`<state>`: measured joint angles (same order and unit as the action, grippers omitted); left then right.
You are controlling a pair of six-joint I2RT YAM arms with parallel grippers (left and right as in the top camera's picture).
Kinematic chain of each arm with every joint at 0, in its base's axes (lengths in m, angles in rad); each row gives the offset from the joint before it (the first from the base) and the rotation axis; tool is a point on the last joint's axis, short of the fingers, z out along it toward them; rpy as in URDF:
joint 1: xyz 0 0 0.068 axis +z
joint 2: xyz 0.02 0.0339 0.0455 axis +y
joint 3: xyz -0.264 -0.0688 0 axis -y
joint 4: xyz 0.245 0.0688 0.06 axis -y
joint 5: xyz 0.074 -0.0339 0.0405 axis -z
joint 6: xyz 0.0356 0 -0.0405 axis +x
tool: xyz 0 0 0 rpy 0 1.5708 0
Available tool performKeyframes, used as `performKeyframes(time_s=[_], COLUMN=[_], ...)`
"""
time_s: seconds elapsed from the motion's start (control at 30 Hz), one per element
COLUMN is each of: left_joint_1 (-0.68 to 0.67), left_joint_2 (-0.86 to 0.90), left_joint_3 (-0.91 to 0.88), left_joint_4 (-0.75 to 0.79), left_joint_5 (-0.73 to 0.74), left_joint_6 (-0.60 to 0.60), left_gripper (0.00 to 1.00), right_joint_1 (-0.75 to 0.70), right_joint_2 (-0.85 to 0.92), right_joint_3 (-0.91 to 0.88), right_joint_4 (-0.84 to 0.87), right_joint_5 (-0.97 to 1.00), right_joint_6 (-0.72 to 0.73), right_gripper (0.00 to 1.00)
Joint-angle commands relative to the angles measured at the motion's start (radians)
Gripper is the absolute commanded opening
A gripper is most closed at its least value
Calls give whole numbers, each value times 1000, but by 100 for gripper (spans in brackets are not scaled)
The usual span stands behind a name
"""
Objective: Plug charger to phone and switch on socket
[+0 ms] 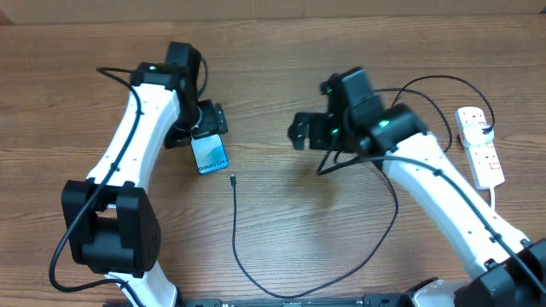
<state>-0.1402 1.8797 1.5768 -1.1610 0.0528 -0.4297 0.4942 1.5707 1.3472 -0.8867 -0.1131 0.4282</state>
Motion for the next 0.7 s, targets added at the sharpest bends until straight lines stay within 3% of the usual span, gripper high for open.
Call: performKeyframes(time_s=[0.0,0.3,0.67], left_joint_1=[16,16,16], left_joint_2=[11,11,12], left_joint_3=[-5,-6,-61], left_joint_4=[21,37,97], left_joint_5=[-24,-35,-44], left_joint_6=[0,20,41], left_gripper=[100,100,98], right_joint_1=[72,251,296], right_joint_2=[24,191,341], right_joint_3=[-29,-39,-39], right_joint_4=[45,189,206], right_joint_5=[97,97,97], right_joint_6=[78,81,81], right_gripper=[100,100,100])
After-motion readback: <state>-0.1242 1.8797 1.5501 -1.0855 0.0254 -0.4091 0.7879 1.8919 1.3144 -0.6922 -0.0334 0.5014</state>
